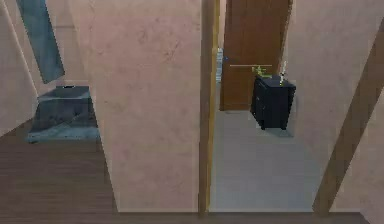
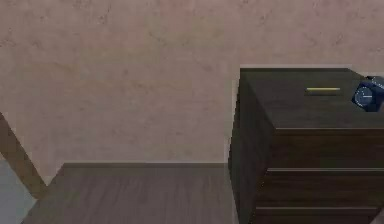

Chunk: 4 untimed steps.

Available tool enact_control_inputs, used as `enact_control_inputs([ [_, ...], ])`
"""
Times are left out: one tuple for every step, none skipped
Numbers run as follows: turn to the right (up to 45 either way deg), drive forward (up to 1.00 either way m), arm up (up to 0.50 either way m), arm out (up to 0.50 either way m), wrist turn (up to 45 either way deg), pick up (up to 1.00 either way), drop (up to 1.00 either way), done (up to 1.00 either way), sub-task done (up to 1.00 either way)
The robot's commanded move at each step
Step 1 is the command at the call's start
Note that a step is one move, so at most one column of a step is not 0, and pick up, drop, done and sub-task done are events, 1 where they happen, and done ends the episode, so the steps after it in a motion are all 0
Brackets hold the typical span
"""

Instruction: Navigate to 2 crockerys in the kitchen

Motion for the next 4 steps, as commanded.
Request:
enact_control_inputs([
  [24.0,0.00,0.00,0.00,0.0,0.00,0.00,0.00,0.00],
  [0.0,1.00,0.00,0.00,0.0,0.00,0.00,0.00,0.00],
  [33.0,0.00,0.00,0.00,0.0,0.00,0.00,0.00,0.00],
  [0.0,0.05,0.00,0.00,0.0,0.00,0.00,0.00,0.00],
])
